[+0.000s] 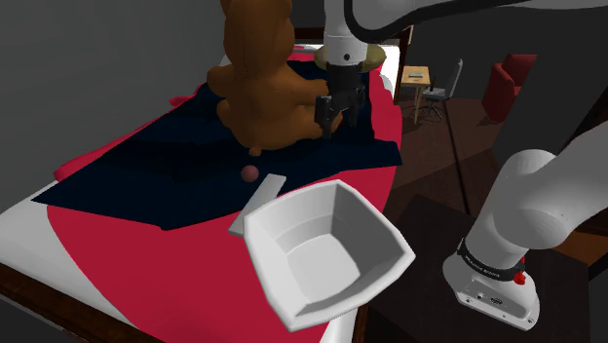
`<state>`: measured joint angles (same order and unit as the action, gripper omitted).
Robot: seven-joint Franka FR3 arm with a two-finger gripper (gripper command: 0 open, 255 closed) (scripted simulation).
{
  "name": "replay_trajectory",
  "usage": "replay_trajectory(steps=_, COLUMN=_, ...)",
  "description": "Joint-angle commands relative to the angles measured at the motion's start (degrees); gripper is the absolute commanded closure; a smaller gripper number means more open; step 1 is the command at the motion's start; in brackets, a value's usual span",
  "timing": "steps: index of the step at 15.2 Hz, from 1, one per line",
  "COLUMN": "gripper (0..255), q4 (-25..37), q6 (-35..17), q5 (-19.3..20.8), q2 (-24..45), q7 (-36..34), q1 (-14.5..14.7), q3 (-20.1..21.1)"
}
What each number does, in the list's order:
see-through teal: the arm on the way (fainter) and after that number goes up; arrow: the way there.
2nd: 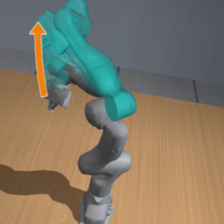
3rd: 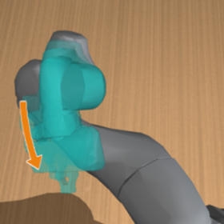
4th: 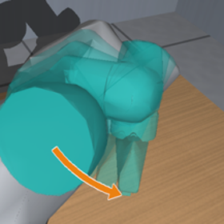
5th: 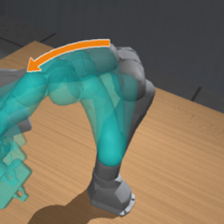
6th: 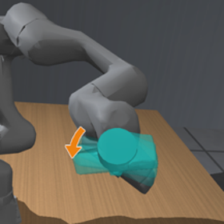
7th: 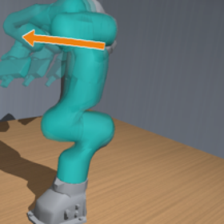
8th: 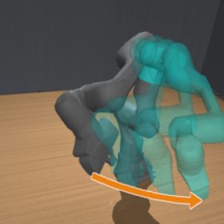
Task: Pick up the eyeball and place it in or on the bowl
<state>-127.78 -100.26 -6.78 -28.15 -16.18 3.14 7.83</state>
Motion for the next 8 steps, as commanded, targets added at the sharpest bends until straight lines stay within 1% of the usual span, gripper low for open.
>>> replay_trajectory(steps=1, gripper=0, q4=1.54, q6=-2.59, q5=-0.25, q2=3.56, q7=-1.69, q1=0.33, q3=1.48)
replay_trajectory(steps=8, gripper=0, q4=10.42, q6=-9.04, q5=1.21, q2=17.27, q7=-7.35, q1=1.15, q3=5.69)
